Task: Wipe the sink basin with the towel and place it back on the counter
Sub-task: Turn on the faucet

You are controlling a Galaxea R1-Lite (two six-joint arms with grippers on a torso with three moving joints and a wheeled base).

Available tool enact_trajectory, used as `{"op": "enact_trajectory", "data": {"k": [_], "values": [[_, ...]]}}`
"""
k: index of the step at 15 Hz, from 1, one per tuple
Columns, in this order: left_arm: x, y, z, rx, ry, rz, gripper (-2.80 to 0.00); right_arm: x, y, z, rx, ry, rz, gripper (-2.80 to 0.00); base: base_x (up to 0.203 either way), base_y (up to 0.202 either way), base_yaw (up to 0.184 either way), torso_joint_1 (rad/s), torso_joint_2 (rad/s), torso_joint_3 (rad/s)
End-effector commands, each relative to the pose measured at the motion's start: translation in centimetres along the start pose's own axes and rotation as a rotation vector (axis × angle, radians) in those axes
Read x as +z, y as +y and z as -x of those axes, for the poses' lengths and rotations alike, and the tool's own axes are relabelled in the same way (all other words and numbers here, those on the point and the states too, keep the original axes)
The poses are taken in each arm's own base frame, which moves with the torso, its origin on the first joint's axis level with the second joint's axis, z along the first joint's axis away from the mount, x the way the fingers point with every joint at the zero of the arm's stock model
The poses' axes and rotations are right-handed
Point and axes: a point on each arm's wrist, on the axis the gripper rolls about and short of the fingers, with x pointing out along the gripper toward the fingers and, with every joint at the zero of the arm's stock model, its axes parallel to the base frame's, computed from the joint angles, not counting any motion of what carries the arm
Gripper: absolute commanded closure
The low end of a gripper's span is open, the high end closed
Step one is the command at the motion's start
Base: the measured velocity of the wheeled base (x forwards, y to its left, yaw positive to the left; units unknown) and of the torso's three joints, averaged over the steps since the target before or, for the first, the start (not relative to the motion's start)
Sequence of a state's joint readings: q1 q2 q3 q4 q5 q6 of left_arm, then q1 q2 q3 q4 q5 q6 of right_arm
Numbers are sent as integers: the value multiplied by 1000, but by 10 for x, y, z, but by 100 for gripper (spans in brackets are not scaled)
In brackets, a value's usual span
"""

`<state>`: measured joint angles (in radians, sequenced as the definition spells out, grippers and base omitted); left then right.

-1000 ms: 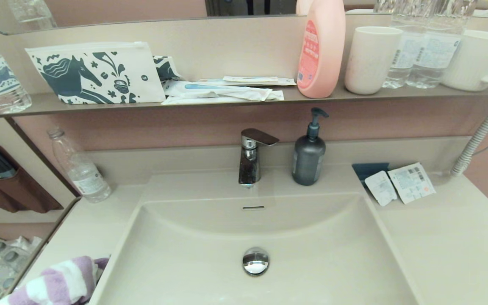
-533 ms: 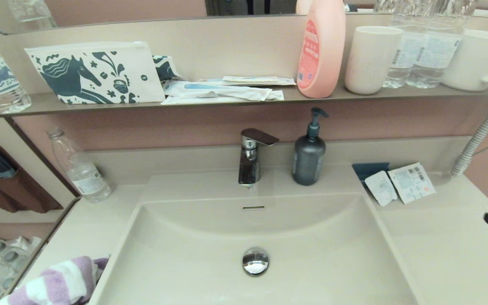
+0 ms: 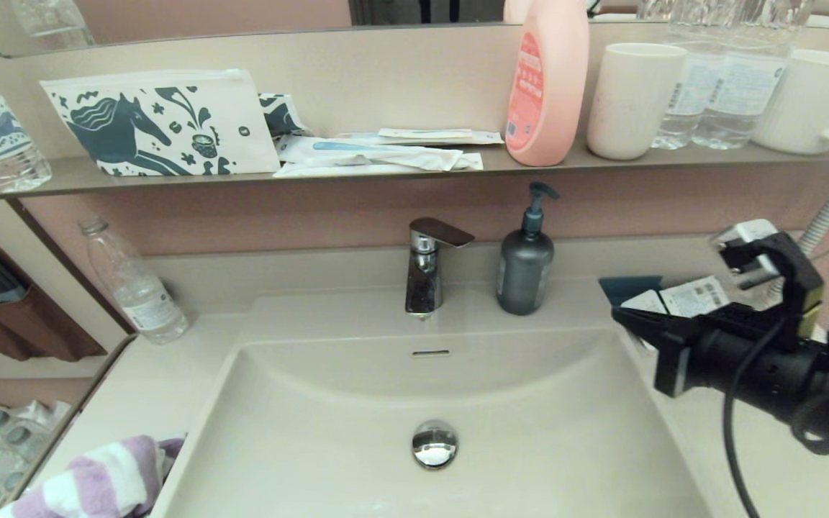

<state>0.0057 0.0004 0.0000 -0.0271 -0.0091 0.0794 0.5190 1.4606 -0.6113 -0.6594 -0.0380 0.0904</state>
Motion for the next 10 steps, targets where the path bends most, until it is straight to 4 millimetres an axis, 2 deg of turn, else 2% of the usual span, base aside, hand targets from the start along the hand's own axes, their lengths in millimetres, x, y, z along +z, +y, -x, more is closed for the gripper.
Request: {"op": "enact_trajectory", "data": {"k": [1,5,8,10], "values": [[0,0,0,0,0,-1,0,-12,23,-49,-4,43,29,0,0,0,0,0,0,0],[0,0,0,0,1,0,0,1,32,-74,-7,-8,55,0,0,0,0,0,0,0],[0,0,0,0,-1,-2,0,-2,35,-93,-6,-20,81,0,0,0,0,0,0,0],[0,0,0,0,-1,0,0,-5,39,-109,0,-86,99,0,0,0,0,0,0,0]]}}
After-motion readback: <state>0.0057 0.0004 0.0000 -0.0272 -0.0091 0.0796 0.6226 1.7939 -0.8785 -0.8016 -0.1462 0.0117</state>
